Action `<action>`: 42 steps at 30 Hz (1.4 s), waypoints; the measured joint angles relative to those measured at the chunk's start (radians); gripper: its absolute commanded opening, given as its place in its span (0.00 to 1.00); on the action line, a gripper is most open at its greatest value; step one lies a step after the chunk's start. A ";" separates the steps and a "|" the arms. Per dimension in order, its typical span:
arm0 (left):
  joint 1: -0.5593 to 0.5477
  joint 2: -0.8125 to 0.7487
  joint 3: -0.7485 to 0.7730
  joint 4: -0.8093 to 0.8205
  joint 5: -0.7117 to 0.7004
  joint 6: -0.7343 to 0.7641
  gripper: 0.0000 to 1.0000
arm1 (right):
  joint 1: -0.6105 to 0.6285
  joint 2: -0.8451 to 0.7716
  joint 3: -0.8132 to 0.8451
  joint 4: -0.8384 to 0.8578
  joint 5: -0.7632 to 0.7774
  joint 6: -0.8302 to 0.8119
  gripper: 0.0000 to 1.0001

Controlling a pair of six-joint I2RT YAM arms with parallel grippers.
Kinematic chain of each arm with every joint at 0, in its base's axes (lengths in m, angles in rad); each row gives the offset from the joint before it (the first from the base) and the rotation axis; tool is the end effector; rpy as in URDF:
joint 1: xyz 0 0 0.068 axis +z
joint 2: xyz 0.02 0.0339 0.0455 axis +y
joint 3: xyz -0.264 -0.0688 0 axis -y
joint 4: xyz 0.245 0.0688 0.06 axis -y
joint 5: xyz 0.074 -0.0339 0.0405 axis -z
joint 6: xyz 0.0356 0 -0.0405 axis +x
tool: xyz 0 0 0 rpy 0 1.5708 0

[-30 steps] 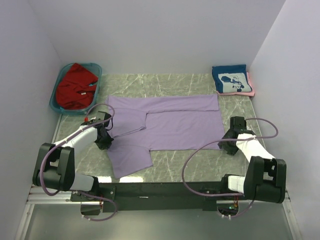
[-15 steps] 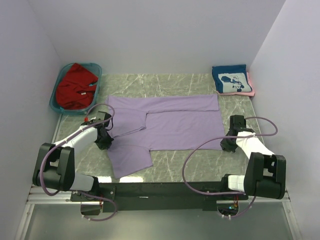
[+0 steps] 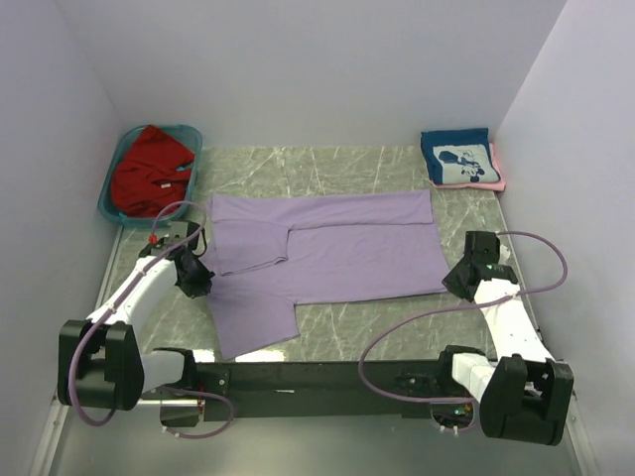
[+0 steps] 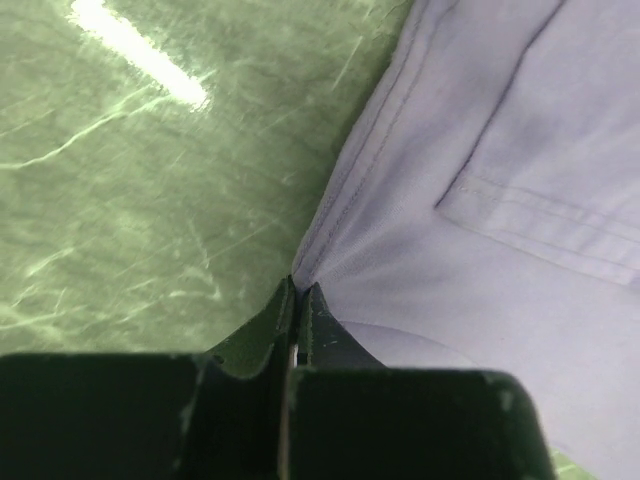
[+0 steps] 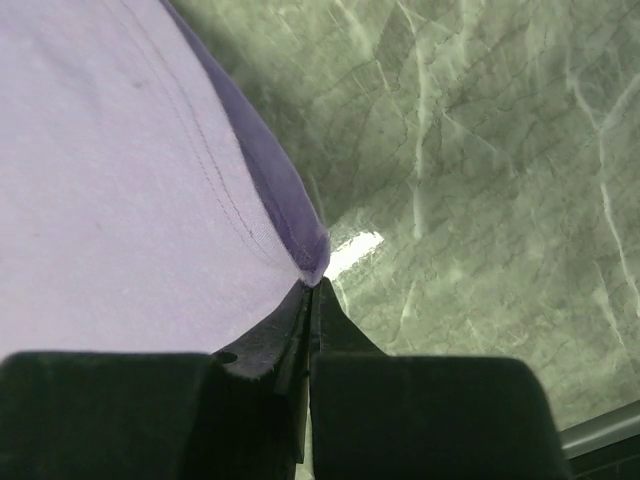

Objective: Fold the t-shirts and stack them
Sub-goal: Fold the tshirt

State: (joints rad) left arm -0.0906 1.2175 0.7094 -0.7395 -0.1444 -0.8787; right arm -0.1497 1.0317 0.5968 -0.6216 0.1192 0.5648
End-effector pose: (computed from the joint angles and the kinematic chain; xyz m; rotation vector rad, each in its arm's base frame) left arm 0.2062 -0.0136 0.1908 -1.1012 2.5627 -0.0333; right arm 0.1830 -0.0319 0.1960 0.9528 2.4352 -0.0110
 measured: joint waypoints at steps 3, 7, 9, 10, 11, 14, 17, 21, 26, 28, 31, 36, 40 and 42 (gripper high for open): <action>0.013 -0.002 0.029 -0.037 0.010 0.007 0.01 | -0.001 -0.011 0.017 -0.017 -0.006 0.000 0.00; 0.026 0.009 0.090 -0.076 0.025 0.026 0.01 | -0.001 0.024 0.076 -0.031 -0.018 -0.002 0.00; 0.032 0.024 0.129 -0.090 0.027 0.030 0.01 | -0.002 0.056 0.127 -0.034 -0.028 -0.005 0.00; 0.036 0.034 0.150 -0.097 0.028 0.032 0.01 | -0.002 0.077 0.154 -0.032 -0.033 -0.006 0.00; 0.039 0.046 0.170 -0.101 0.029 0.037 0.01 | -0.002 0.094 0.175 -0.031 -0.037 -0.008 0.00; 0.051 0.090 0.222 -0.112 0.038 0.052 0.01 | -0.002 0.169 0.252 -0.028 -0.048 -0.016 0.00; 0.064 0.147 0.267 -0.119 0.049 0.066 0.01 | -0.002 0.253 0.319 -0.027 -0.063 -0.026 0.00; 0.075 0.237 0.329 -0.131 0.065 0.083 0.01 | -0.002 0.365 0.406 -0.028 -0.082 -0.039 0.00; 0.080 0.346 0.430 -0.140 0.072 0.105 0.01 | -0.002 0.475 0.490 -0.021 -0.108 -0.041 0.00; 0.081 0.380 0.468 -0.141 0.073 0.111 0.01 | 0.000 0.516 0.523 -0.018 -0.114 -0.046 0.00; 0.081 0.430 0.518 -0.137 0.069 0.119 0.01 | 0.006 0.580 0.579 -0.016 -0.120 -0.061 0.00; 0.081 0.514 0.569 -0.133 0.063 0.130 0.01 | 0.015 0.663 0.642 -0.005 -0.120 -0.074 0.00; 0.081 0.569 0.593 -0.130 0.053 0.134 0.01 | 0.016 0.703 0.663 0.004 -0.120 -0.081 0.00; 0.081 0.590 0.607 -0.129 0.048 0.135 0.01 | 0.016 0.721 0.671 0.011 -0.120 -0.084 0.00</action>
State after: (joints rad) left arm -0.0097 1.8072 1.3163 -0.8680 -0.0967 -0.7441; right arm -0.1333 1.7523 1.2682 -0.6102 -0.0010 0.4812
